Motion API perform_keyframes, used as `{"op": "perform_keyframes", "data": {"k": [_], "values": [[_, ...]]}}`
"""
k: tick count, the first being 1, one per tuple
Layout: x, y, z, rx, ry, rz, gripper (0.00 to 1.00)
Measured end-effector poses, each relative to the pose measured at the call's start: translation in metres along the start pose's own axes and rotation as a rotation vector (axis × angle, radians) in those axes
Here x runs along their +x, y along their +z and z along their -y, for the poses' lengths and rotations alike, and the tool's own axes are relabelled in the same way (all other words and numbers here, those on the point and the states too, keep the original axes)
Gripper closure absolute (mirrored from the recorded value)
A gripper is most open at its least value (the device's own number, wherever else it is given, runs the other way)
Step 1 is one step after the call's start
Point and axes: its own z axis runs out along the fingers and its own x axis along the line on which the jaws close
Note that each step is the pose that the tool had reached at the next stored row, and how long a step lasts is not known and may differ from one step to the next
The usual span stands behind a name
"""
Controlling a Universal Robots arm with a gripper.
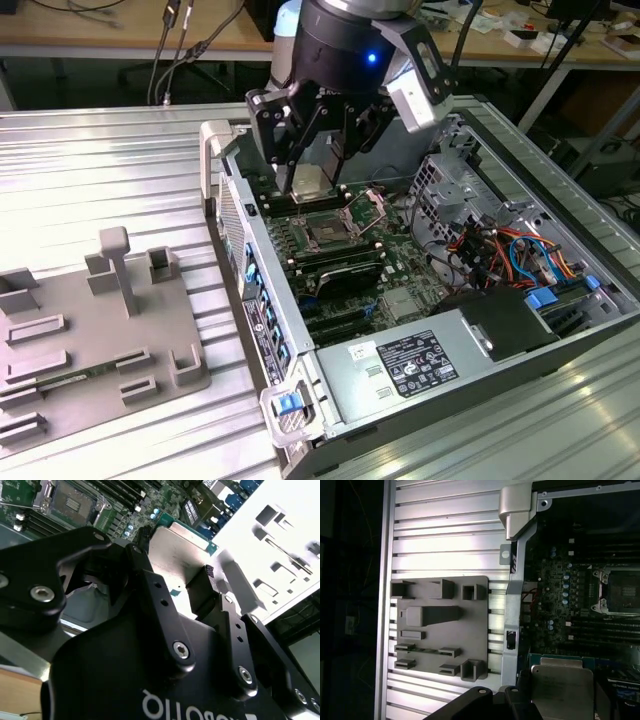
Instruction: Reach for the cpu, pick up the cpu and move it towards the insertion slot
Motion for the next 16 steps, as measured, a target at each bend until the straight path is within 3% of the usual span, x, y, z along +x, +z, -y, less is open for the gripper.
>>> {"op": "perform_keyframes", "data": {"k": [5,11,16], "values": [[-0.0154,-0.0003,-0.0035,0.0000,0.000,0.0000,0.45],[-0.0244,-0.0005,-0.0112,0.0001,0.000,0.0000,0.45],[-0.0296,-0.0007,-0.0125,0.0000,0.000,0.0000,0.45]]}}
